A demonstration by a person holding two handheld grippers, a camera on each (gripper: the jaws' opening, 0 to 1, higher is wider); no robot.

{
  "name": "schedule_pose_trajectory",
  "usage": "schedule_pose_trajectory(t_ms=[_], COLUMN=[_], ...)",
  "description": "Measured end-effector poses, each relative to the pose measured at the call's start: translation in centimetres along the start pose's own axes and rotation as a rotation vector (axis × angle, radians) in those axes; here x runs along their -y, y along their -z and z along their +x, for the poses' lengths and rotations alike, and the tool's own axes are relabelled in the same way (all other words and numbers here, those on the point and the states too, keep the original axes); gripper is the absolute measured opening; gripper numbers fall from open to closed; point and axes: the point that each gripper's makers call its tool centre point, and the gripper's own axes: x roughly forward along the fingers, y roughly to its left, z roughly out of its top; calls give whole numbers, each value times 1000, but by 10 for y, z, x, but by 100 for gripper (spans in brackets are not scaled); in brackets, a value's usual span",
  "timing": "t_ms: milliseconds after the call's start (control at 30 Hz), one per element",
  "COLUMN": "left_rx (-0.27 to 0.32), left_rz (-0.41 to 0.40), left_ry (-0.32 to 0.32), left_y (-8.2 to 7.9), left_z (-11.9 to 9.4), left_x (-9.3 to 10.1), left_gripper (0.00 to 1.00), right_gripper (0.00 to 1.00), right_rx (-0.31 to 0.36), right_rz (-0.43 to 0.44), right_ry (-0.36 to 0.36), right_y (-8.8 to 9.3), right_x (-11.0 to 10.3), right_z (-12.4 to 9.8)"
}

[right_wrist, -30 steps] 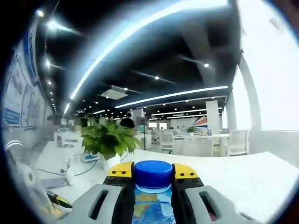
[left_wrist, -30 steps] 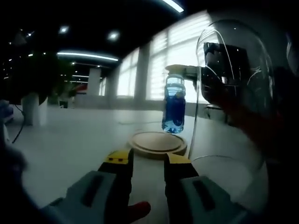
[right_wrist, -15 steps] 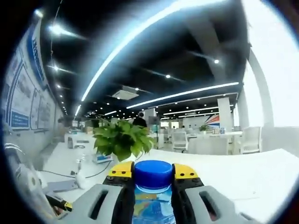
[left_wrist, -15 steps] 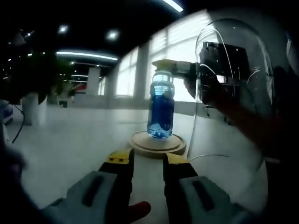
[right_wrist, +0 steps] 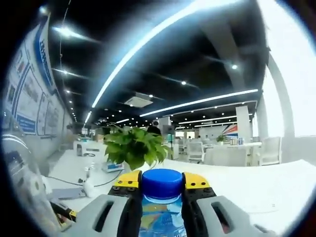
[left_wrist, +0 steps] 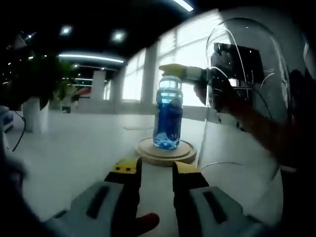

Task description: Open the cover put in the Mizone put the cover back on

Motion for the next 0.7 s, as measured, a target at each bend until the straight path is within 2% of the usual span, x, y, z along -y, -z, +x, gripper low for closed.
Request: schedule_pose_trajectory(t_ms=[267, 700], left_rx=[-5, -11], left_rz=[0, 2], left_ry=[2, 2], left_y=[1, 3], left_z=[1, 0], left_x=[0, -1], left_gripper=[19, 19], right_gripper=[24, 24], right_rx=[3, 5], right_rz=[-28, -26], right_ry=[-5, -10], right_y=[-1, -1], right_x=[3, 2], right_z=[0, -4])
